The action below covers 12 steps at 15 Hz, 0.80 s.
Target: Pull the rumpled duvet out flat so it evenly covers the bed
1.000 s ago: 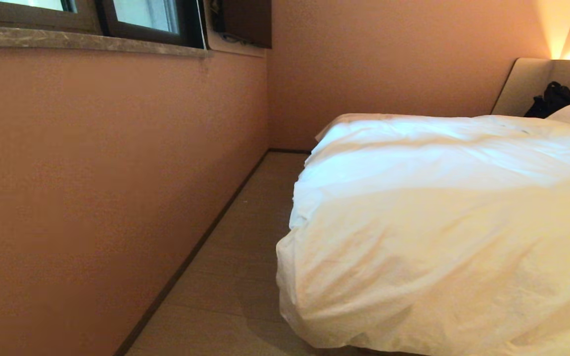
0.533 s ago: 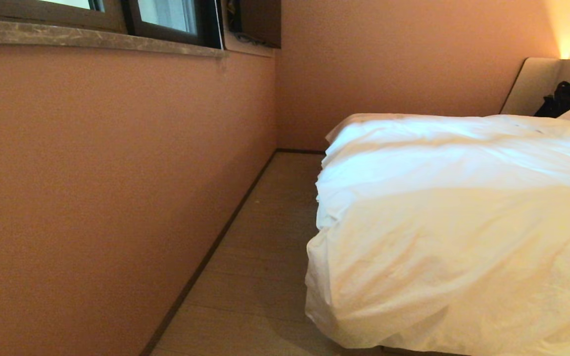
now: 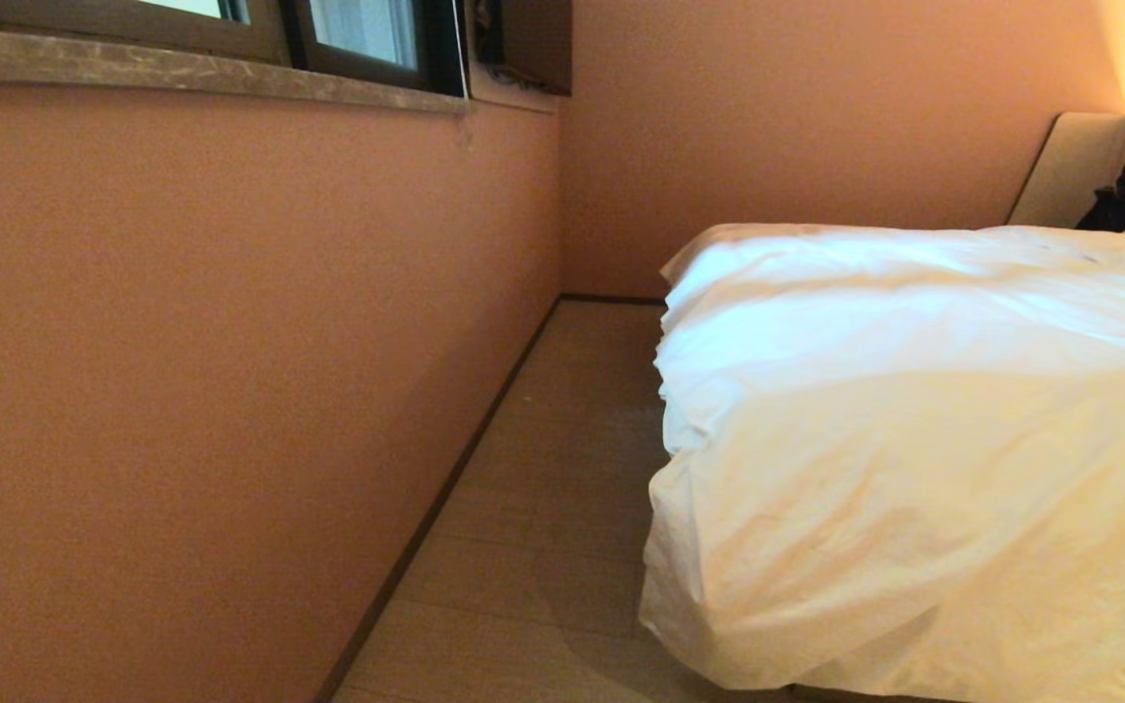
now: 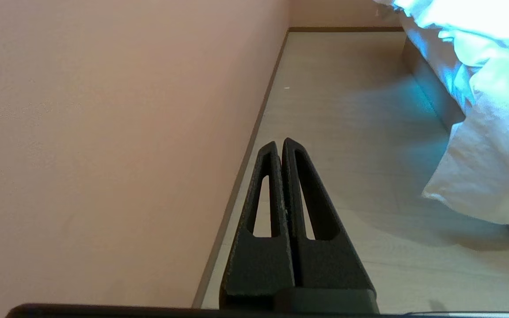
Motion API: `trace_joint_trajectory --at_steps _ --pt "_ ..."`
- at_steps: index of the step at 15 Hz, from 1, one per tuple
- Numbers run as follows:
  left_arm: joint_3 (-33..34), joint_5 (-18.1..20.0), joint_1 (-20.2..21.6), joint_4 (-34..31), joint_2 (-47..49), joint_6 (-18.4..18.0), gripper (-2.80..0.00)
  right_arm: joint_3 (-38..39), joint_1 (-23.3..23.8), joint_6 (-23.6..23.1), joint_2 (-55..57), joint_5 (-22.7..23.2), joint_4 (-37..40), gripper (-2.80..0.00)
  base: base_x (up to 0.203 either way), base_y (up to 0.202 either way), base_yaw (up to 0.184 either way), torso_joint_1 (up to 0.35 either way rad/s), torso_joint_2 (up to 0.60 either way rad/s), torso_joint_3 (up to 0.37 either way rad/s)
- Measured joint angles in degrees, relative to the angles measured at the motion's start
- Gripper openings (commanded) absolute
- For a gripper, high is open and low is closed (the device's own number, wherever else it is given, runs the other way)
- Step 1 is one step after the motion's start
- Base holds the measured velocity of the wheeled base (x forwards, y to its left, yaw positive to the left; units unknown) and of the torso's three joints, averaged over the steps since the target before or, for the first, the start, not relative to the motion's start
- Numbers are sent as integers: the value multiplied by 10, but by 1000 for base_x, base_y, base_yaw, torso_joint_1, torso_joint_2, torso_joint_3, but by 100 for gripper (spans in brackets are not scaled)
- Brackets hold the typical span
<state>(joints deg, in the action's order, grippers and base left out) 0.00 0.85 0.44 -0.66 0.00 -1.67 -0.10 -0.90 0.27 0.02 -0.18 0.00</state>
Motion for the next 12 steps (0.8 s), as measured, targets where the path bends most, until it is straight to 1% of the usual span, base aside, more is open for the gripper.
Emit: trace_joint_trajectory --at_steps 6,12 --pt "0 -2 0 0 0 1 -280 0 0 0 0 0 0 -280 -9 0 0 0 1 0" --pt "0 -2 0 1 0 3 -280 0 0 0 0 0 0 -280 -187 0 1 6 1 0"
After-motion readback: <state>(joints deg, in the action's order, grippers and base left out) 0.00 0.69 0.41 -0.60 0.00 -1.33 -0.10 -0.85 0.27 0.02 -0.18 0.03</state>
